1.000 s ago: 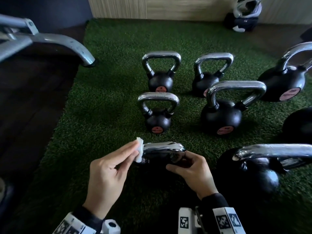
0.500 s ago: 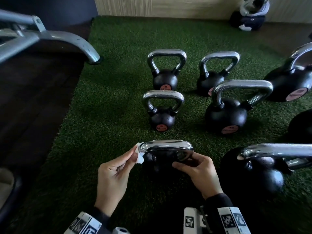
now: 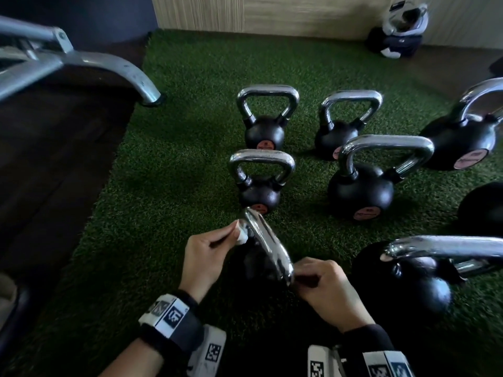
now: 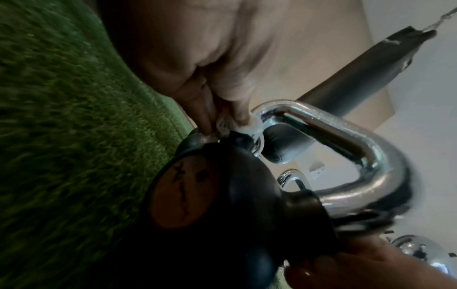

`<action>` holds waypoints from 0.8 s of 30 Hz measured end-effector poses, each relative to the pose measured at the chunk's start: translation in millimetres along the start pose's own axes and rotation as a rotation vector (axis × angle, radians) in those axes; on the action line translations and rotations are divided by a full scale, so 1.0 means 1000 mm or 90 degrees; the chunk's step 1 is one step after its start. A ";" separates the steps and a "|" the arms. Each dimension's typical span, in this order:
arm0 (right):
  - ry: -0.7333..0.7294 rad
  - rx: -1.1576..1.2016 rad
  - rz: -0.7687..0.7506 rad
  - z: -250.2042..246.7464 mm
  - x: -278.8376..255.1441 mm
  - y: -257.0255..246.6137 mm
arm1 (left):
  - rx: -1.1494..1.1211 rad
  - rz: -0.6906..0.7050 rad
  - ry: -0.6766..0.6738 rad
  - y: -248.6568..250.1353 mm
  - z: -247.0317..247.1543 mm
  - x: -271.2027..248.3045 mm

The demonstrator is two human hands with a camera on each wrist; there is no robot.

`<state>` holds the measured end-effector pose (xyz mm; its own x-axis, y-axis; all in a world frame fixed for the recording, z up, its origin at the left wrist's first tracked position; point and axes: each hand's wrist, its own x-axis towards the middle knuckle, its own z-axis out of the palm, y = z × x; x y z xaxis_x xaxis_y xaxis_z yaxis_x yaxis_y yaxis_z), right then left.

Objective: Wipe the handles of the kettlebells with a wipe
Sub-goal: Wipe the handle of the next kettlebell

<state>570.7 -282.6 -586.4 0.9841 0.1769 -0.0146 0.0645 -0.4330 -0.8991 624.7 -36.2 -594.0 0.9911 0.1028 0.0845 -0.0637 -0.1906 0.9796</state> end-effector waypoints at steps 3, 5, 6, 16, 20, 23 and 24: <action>-0.023 -0.056 0.008 0.003 0.007 -0.005 | -0.009 0.014 -0.032 0.005 0.012 0.006; 0.045 -0.042 0.025 0.008 0.012 -0.006 | 0.006 0.031 -0.009 0.007 0.019 0.002; 0.080 0.004 0.046 0.011 0.015 -0.006 | 0.019 0.033 0.004 0.007 0.021 0.000; -0.029 -0.053 0.104 0.014 0.035 0.005 | -0.044 0.003 -0.038 0.029 0.023 0.018; 0.003 -0.028 0.106 0.018 0.031 0.009 | -0.104 -0.044 -0.040 0.032 0.024 0.020; 0.005 -0.040 0.110 0.019 0.033 0.007 | -0.166 -0.059 -0.041 0.033 0.023 0.014; 0.001 -0.054 0.112 0.018 0.033 0.007 | -0.186 -0.054 -0.044 0.034 0.023 0.008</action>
<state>601.0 -263.5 -601.0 0.9817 0.0902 -0.1676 -0.0951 -0.5302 -0.8425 632.9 -64.5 -563.8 0.9993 0.0377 -0.0027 -0.0013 0.1060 0.9944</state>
